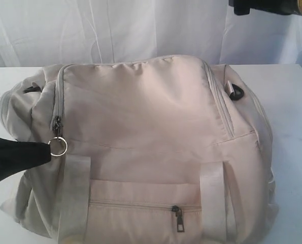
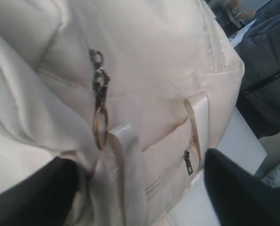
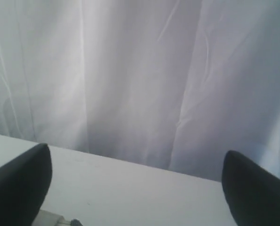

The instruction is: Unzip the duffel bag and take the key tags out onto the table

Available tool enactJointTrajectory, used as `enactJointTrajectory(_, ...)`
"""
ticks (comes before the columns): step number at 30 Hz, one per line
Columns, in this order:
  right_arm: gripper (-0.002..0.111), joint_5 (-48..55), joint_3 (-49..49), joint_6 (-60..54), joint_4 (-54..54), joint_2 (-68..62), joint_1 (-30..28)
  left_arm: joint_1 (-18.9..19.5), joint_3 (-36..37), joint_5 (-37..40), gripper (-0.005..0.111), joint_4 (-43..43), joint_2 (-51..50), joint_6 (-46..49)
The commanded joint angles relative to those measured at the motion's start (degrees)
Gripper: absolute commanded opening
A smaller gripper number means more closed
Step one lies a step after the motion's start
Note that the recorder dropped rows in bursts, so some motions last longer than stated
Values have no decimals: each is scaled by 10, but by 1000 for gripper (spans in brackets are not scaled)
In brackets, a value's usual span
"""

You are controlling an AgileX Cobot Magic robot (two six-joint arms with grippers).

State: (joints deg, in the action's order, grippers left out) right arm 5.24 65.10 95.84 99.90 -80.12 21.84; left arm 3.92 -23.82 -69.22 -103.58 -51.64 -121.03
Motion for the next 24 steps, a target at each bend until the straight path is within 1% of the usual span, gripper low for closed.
enactJointTrajectory(1,86,-72,2,4,0,59,-2,0,-8,-7,93,36,9,0)
enactJointTrajectory(3,86,-128,1,4,0,91,-2,0,-9,-7,93,36,9,0)
enactJointTrajectory(4,85,-179,1,4,0,111,-2,0,-13,-7,92,36,9,0)
enactJointTrajectory(5,85,-204,0,4,0,121,-2,0,-19,-7,93,36,9,0)
enactJointTrajectory(6,85,-243,-5,4,0,140,-2,0,-33,-7,91,36,9,0)
enactJointTrajectory(7,85,-255,-6,4,0,147,-2,0,-44,-7,90,36,9,0)
enactJointTrajectory(10,85,-334,-6,4,0,184,-2,0,-101,-7,86,36,9,0)
enactJointTrajectory(13,85,-411,-6,10,0,200,-1,0,-131,70,83,36,9,2)
enactJointTrajectory(14,85,-438,-7,33,0,199,0,0,-132,94,81,36,9,12)
enactJointTrajectory(16,82,-465,-30,64,0,193,17,0,-128,124,74,36,9,33)
enactJointTrajectory(17,78,-485,-48,65,0,184,26,0,-121,132,66,36,9,52)
enactJointTrajectory(21,68,-542,-103,42,0,149,53,0,-92,135,47,36,9,120)
enactJointTrajectory(23,64,-554,-125,28,0,131,67,0,-70,145,43,36,9,144)
enactJointTrajectory(24,62,-556,-133,28,0,122,75,0,-59,155,43,36,9,149)
